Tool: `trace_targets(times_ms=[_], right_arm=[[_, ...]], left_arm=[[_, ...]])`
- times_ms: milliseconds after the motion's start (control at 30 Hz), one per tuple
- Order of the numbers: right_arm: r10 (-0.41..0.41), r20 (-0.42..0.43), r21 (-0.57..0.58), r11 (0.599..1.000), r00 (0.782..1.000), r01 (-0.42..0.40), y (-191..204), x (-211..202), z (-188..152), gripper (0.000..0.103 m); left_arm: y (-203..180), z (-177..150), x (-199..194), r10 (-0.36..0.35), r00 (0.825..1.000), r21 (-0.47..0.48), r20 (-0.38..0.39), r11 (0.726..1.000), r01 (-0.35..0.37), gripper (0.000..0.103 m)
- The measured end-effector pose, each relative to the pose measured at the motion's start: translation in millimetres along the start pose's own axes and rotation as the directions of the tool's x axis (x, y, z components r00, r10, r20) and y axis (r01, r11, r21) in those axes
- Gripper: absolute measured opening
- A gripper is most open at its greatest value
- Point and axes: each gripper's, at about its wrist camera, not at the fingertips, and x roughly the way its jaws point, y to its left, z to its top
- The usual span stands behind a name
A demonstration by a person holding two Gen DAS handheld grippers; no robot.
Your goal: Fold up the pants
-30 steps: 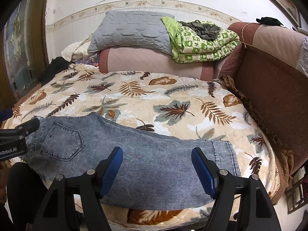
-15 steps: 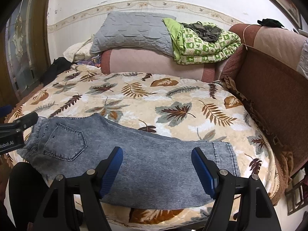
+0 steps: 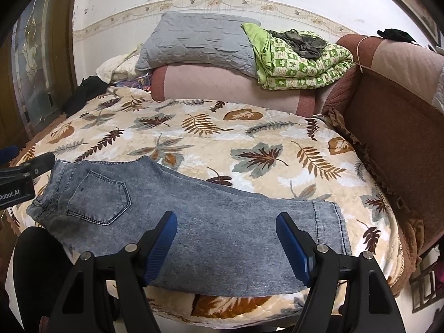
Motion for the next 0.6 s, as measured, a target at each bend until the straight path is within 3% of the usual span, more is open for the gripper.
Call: trace_targets(times_ms=[600], right_arm=[[-0.004, -0.026, 0.042, 0.999, 1.000, 0.005, -12.7, 8.8, -5.7, 0.077]], left_arm=[[-5.8, -6.5, 9.5, -0.002, 0.999, 0.008, -0.032, 1.000, 0.003, 0.103]])
